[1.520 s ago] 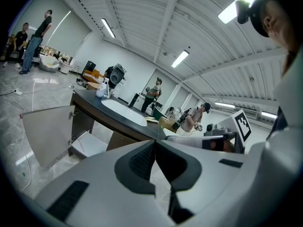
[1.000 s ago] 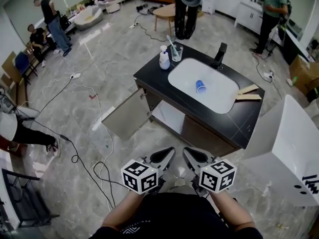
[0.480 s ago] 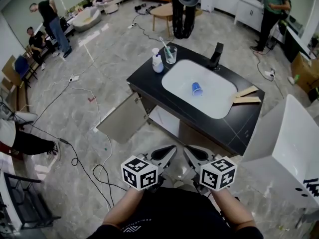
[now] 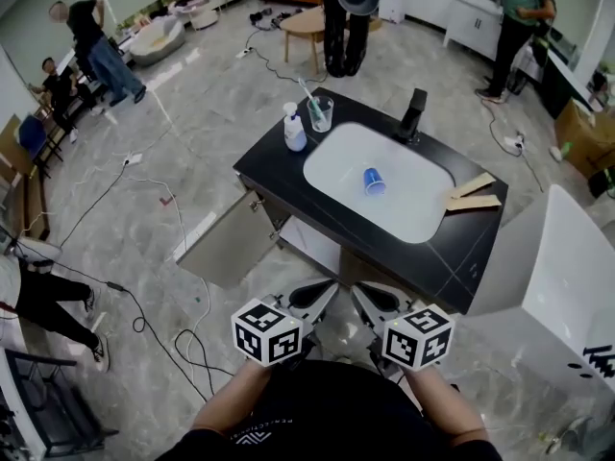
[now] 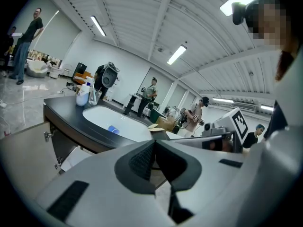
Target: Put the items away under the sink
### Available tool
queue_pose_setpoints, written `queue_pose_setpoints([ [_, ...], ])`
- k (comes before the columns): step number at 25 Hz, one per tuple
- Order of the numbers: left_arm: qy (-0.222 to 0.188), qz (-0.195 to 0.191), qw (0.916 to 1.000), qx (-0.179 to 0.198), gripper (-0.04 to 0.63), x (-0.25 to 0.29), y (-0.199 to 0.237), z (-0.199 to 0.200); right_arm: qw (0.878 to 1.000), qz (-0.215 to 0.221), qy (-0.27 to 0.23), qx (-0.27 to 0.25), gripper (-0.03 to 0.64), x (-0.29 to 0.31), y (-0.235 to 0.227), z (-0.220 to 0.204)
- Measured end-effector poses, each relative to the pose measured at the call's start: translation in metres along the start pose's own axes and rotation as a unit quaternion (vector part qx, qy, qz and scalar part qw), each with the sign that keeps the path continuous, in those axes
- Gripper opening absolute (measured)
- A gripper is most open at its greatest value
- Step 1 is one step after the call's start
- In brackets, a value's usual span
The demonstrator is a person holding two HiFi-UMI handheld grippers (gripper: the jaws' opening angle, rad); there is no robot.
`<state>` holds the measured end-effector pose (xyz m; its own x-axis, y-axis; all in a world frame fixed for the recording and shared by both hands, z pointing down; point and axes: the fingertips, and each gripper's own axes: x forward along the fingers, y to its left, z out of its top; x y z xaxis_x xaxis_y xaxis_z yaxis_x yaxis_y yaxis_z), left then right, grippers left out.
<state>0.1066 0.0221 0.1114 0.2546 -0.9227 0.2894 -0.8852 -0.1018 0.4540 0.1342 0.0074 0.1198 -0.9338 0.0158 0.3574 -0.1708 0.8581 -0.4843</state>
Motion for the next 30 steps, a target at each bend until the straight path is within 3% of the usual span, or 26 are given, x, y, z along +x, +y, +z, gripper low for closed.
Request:
queue_pose_setpoints([
  [7, 0.02, -0.02, 0.9995, 0.016, 0.011, 0.024, 0.048, 0.036, 0.999, -0.026, -0.013, 0.02, 0.035, 0.041, -0.026, 0.034],
  [17, 0.026, -0.063, 0.9976, 0.01, 0.011, 0.046, 0.102, 0.076, 0.997, -0.05, -0.015, 0.047, 0.037, 0.101, -0.048, 0.072],
  [30, 0.033, -0.068, 0.997, 0.016, 0.011, 0.052, 0.19, 0.114, 0.996, -0.07, -0.014, 0.05, 0.035, 0.179, -0.06, 0.109],
])
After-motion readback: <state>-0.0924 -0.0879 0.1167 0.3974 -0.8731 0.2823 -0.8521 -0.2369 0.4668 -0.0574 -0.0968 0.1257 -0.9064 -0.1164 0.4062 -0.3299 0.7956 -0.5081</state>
